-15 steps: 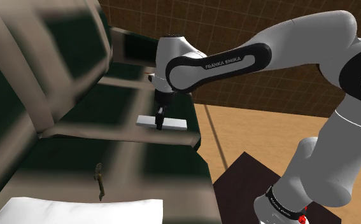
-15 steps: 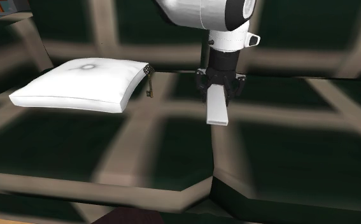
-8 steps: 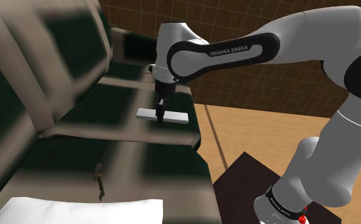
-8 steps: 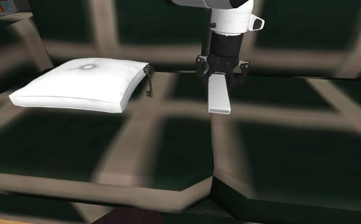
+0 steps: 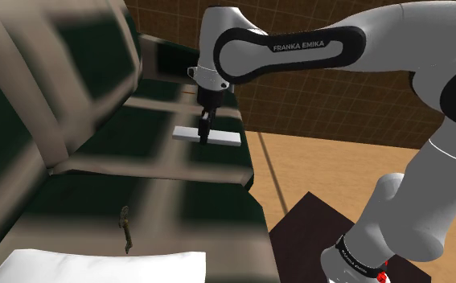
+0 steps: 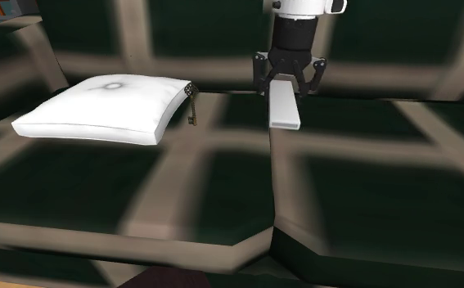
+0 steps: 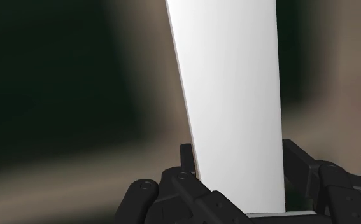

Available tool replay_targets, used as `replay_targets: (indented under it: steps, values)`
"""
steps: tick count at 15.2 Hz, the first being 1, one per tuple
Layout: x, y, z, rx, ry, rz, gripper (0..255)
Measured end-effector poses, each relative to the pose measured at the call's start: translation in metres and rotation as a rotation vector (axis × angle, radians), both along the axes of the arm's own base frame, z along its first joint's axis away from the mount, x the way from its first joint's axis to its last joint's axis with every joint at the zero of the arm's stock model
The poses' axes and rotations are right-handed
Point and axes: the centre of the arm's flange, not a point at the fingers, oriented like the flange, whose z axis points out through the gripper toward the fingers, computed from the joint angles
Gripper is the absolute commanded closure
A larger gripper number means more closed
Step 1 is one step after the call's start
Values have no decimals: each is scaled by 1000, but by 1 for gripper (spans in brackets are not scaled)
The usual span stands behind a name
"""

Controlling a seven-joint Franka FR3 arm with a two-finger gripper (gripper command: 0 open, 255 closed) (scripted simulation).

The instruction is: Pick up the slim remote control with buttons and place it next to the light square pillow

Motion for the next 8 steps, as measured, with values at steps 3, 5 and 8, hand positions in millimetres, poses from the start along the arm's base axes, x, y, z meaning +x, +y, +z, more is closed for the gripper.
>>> replay_targets:
  steps: [3,5,8]
  values:
    - [1,0,15,0,0,0,255]
    - [0,0,25,0,0,0,255]
    - [-22,18,29,0,0,1,255]
